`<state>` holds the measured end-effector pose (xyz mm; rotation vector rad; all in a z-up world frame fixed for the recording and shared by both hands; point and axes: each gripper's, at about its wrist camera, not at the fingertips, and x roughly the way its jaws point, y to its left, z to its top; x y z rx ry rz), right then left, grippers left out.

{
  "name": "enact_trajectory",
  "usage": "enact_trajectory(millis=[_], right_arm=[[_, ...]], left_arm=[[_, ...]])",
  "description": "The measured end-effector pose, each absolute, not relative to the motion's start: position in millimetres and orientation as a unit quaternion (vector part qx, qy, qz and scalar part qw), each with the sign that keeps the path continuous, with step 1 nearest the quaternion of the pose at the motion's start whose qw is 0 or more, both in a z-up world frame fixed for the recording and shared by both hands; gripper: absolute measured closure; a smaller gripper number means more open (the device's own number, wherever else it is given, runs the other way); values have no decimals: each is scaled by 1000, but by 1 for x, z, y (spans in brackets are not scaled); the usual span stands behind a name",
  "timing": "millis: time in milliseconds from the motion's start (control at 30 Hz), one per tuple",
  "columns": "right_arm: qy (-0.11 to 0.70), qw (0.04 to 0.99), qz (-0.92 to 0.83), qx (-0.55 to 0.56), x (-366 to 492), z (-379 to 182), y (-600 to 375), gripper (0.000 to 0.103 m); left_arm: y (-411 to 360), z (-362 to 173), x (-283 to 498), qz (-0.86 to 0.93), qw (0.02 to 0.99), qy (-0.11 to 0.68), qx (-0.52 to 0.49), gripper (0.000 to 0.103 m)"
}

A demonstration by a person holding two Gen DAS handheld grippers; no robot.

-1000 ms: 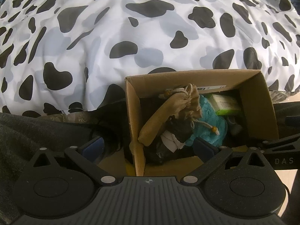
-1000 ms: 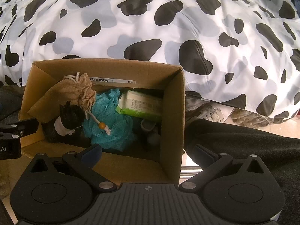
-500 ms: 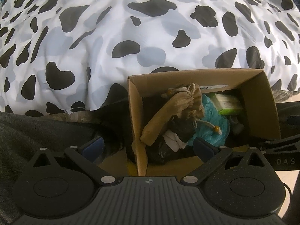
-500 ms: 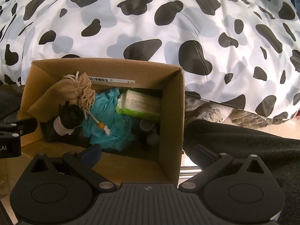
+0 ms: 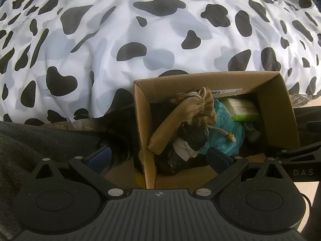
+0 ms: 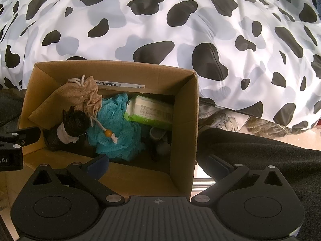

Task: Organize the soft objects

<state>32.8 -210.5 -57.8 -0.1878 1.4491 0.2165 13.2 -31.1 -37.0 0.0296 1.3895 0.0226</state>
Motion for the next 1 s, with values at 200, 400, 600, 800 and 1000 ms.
enact_trajectory(millis=[200,400,600,800,1000], right_arm=[[661,739,99,-86,33,-58,-210,0],[661,739,99,-87,33,-58,-210,0],[661,739,98,-87,33,-58,-209,0],[661,739,98,-87,32,-58,-209,0],[661,739,99,-88,33,-58,-209,0]], left_arm=[[-31,-37,13,10,768,641,11,0],[-31,-37,13,9,768,641,9,0],[-31,-37,13,7,768,641,9,0],[-32,-37,13,8,767,641,9,0],[-31,-38,13,7,767,642,12,0]])
